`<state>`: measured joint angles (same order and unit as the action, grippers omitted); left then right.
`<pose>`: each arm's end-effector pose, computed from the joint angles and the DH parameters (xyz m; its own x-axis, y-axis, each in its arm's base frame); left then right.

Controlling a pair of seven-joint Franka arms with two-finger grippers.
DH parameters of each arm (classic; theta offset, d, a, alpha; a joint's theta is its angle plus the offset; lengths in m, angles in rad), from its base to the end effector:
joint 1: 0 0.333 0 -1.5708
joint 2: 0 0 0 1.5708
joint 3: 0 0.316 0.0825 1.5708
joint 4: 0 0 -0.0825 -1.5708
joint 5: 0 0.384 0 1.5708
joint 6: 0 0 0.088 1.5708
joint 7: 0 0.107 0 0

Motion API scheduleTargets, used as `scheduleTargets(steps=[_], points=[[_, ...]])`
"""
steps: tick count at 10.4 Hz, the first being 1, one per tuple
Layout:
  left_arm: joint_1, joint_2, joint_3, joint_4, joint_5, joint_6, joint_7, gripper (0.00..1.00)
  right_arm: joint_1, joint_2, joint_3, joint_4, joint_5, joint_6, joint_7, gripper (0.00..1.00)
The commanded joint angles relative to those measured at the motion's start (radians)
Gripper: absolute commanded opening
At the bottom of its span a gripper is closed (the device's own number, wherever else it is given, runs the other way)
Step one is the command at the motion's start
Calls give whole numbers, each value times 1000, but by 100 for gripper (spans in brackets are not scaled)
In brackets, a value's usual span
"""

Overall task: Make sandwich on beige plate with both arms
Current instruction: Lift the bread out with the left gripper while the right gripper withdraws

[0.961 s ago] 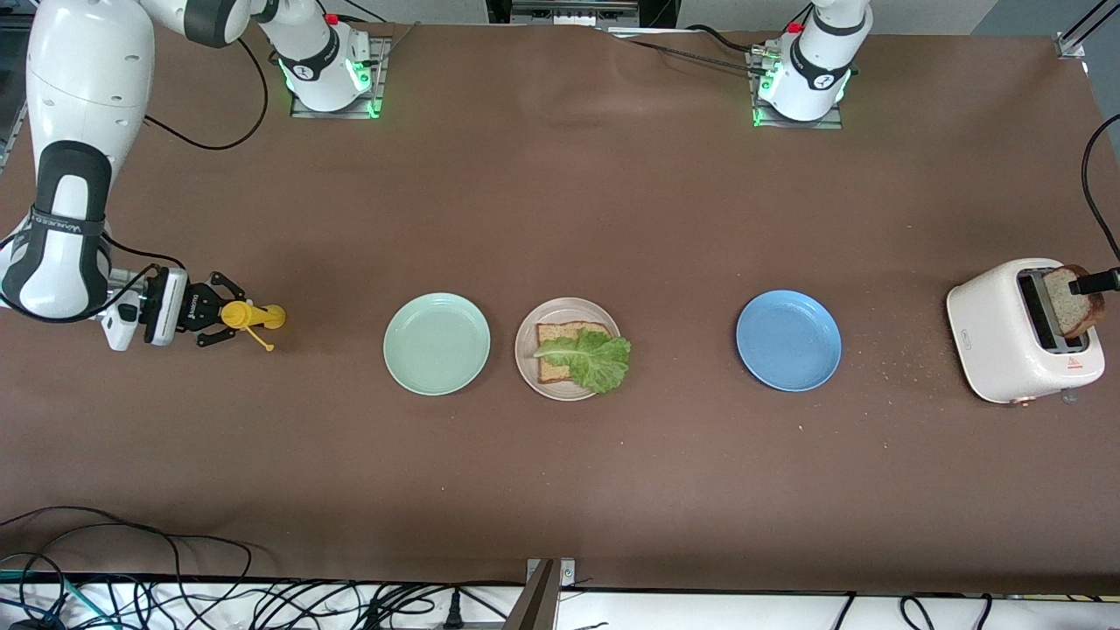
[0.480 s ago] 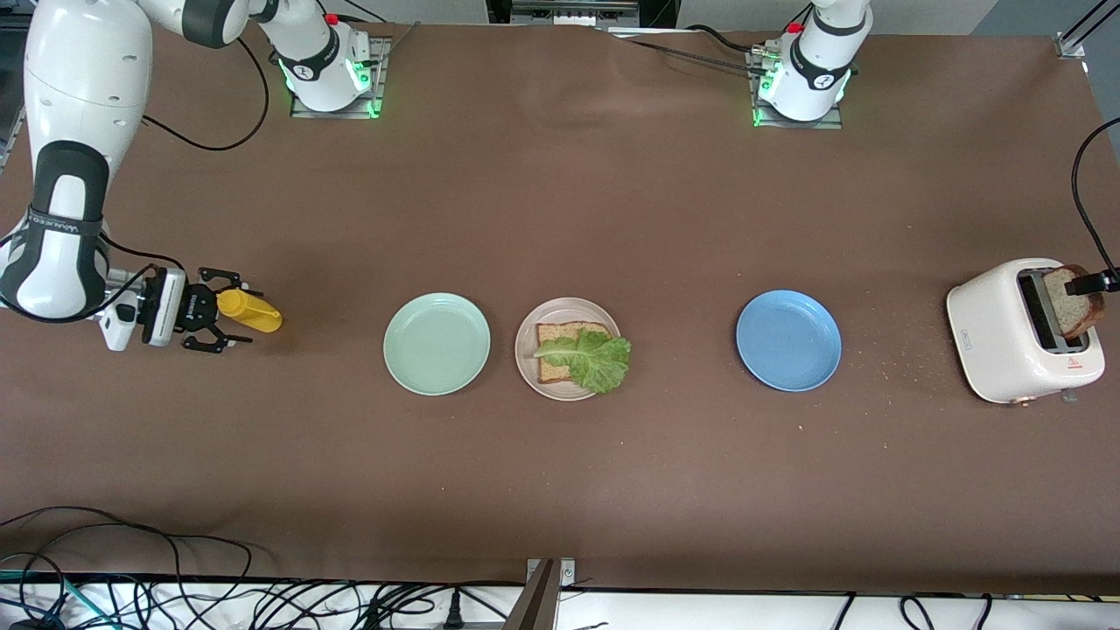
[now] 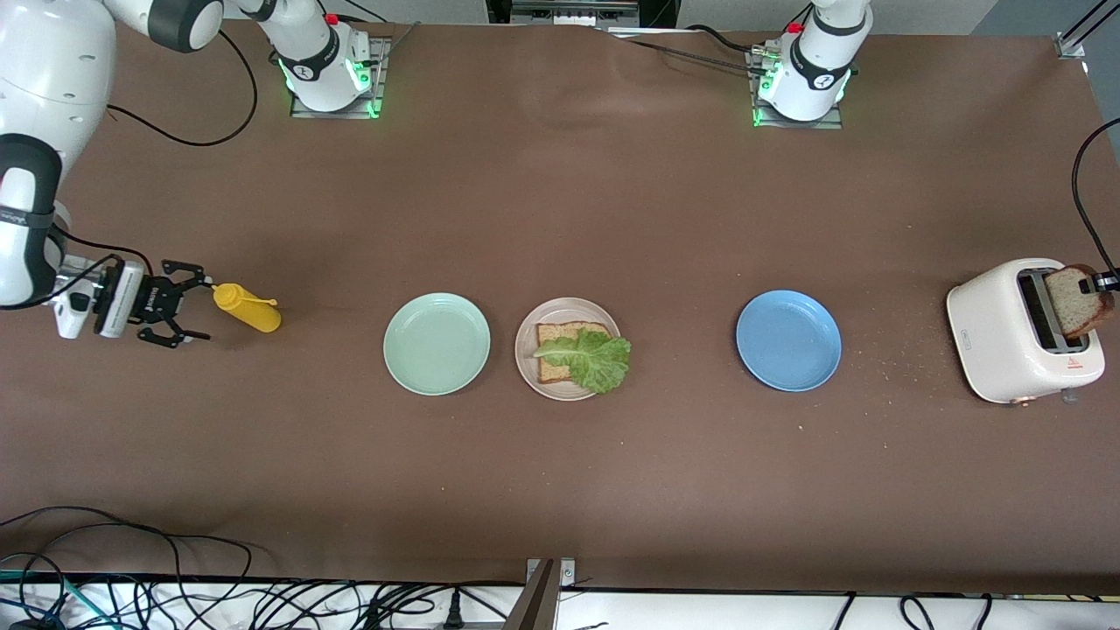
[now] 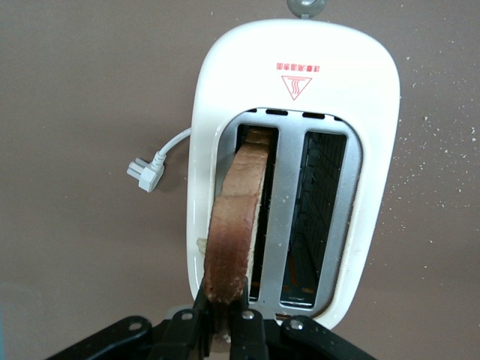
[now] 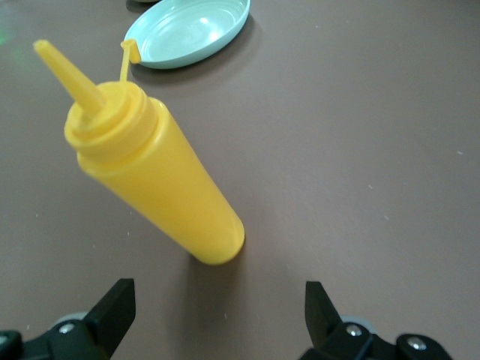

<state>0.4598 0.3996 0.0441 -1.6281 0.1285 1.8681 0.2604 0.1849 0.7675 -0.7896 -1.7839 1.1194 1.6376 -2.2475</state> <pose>0.5660 0.3198 0.3780 0.9618 0.1972 -0.1899 0.1838 -0.9792 -0.0860 0.5573 -0.2344 0.1967 0.3938 0.6810 0.6174 0.9190 -0.3048 -0.2500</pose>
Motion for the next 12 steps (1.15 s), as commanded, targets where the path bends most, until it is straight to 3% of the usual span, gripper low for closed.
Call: scheduleTargets(steps=[1, 5, 7, 9, 12], points=[[-1, -18, -17, 77, 14, -90, 8, 0, -63, 9, 6, 119, -94, -25, 89, 100], [-41, -5, -38, 263, -33, -309, 2, 0, -73, 1, -19, 416, -252, -212, 508, 99], [-85, -5, -39, 319, -70, -381, -1, 0, -61, -4, -22, 532, -267, -341, 807, 100], [-86, -10, -44, 326, -202, -427, 7, 0, -47, -20, -17, 619, -262, -453, 1137, 100], [-105, -15, -76, 356, -280, -501, -6, 0, 22, -57, -25, 692, -265, -478, 1580, 100]])
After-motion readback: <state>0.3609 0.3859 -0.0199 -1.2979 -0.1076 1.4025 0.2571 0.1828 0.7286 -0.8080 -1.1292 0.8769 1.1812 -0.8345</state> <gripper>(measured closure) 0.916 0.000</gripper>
